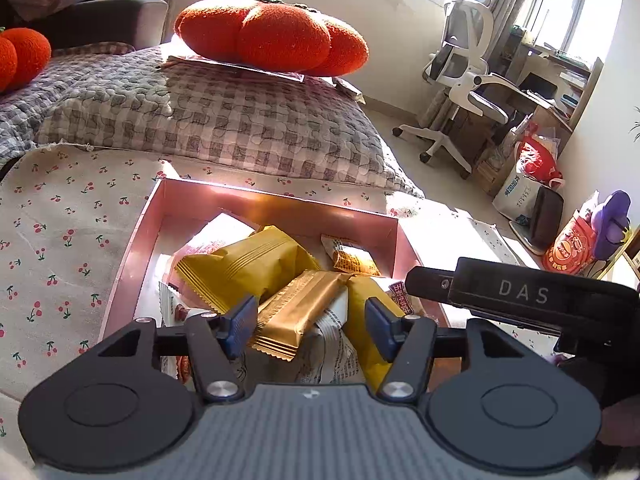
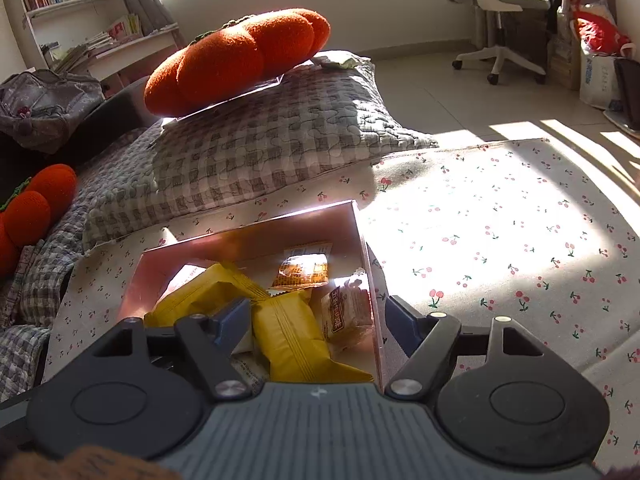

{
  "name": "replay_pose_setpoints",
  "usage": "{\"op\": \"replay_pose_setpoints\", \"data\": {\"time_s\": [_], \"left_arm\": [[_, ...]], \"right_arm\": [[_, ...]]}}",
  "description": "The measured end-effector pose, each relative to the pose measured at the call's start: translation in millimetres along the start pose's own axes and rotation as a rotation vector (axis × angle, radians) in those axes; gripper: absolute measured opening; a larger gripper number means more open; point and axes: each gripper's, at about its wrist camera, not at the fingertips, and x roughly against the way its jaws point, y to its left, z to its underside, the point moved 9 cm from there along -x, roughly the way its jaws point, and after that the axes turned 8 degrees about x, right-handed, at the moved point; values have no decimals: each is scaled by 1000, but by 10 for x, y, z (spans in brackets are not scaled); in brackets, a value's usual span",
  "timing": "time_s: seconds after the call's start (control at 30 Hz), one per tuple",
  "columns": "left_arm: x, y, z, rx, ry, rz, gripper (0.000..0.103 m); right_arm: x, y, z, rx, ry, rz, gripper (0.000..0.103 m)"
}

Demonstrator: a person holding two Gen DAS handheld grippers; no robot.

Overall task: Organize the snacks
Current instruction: 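Open both tools and withdraw them from the box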

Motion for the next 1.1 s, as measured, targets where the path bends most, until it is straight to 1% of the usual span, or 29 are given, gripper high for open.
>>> {"op": "replay_pose_setpoints", "data": {"time_s": [0.2,0.27,0.5,0.63,0.77,0.9,1.1], "left_arm": [[76,-37,58,-30,22,-7,77],[126,-36,92,-47,24,-15,84],[294,8,153,-87,42,-23,90],[391,66,205,-113,61,-49,93],[475,161,242,-111,76,-70,96],[578,250,275,-109,82,-83,98],[729,401,335,-135,78,-115,100]], "right_arm": [[68,-15,56,34,27,18,77],[98,-34,84,36,45,13,78],[260,-73,146,48,66,13,83],[353,-68,222,66,80,11,85],[424,-63,287,93,89,31,89],[477,-81,364,110,111,48,92],[542,-75,488,139,143,56,94]]}}
